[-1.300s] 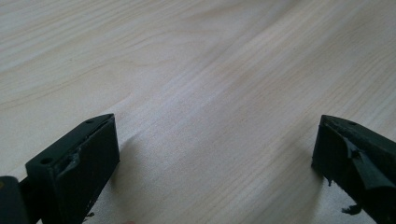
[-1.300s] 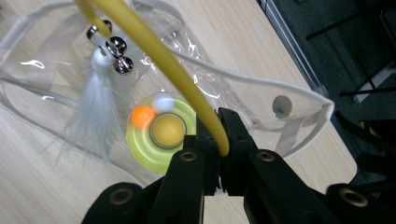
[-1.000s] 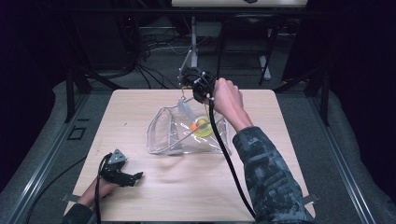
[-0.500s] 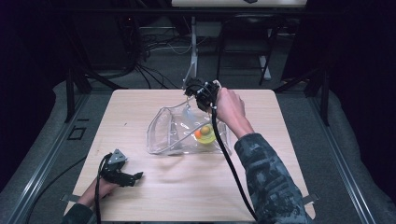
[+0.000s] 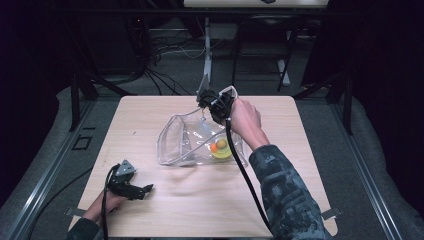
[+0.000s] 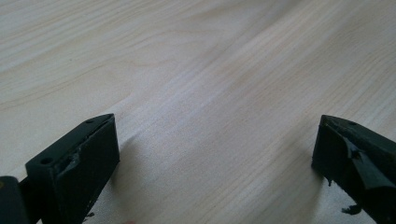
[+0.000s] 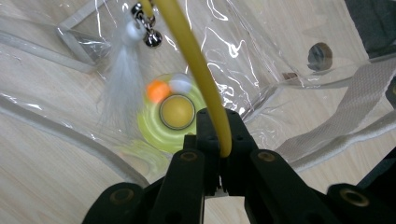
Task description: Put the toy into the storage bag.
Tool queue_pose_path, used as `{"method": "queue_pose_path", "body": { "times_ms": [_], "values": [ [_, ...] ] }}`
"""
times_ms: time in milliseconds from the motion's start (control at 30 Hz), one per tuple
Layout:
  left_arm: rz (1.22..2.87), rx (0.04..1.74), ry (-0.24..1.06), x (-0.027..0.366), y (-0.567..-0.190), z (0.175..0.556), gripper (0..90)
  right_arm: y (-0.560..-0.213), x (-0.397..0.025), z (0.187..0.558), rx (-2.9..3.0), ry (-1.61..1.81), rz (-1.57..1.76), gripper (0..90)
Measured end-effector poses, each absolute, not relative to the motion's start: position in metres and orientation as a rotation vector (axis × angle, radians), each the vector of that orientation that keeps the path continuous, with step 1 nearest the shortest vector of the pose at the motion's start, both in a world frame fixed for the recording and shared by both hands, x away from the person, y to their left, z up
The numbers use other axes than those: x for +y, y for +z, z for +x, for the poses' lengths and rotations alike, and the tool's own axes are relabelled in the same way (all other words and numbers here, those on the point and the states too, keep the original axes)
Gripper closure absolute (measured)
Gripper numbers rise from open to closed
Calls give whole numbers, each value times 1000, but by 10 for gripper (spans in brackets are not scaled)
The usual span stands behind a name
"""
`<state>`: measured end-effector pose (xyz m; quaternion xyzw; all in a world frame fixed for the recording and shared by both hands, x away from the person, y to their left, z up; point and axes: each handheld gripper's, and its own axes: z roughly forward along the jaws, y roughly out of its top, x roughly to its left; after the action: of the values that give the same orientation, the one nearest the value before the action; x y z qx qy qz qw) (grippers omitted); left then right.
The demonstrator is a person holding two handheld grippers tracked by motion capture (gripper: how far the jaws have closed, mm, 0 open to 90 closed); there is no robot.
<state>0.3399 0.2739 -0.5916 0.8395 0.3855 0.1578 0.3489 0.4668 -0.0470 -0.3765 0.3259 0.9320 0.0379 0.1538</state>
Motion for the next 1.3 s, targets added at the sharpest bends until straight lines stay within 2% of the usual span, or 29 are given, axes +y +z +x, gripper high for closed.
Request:
{"method": "queue_pose_path", "body": {
  "times_ms": [433, 833, 867, 900, 933, 1033, 1067, 1100, 1300],
  "values": [
    [2176, 999, 409, 274, -592, 340, 4, -378, -49, 468, 2649, 85, 964, 869],
    [2176, 999, 409, 274, -592, 340, 4, -344, -59, 458, 2594, 237, 977, 763],
    [2176, 999, 409, 274, -592, 340, 4, -338, -62, 456, 2592, 270, 982, 721],
    [2176, 999, 409, 274, -592, 340, 4, -338, -62, 456, 2592, 270, 982, 721],
    [2176, 999, 409, 274, -592, 340, 4, -334, -65, 454, 2586, 313, 1009, 646],
    [2176, 999, 409, 274, -592, 340, 4, -325, -70, 450, 2588, 345, 1019, 560],
    [2175, 999, 409, 274, -592, 340, 4, -325, -70, 450, 2588, 345, 1019, 560],
    [2175, 999, 409, 274, -592, 340, 4, -321, -72, 447, 2579, 382, 1025, 502],
    [2176, 999, 409, 274, -592, 340, 4, -312, -80, 436, 2561, 440, 1019, 377]
  ]
}}
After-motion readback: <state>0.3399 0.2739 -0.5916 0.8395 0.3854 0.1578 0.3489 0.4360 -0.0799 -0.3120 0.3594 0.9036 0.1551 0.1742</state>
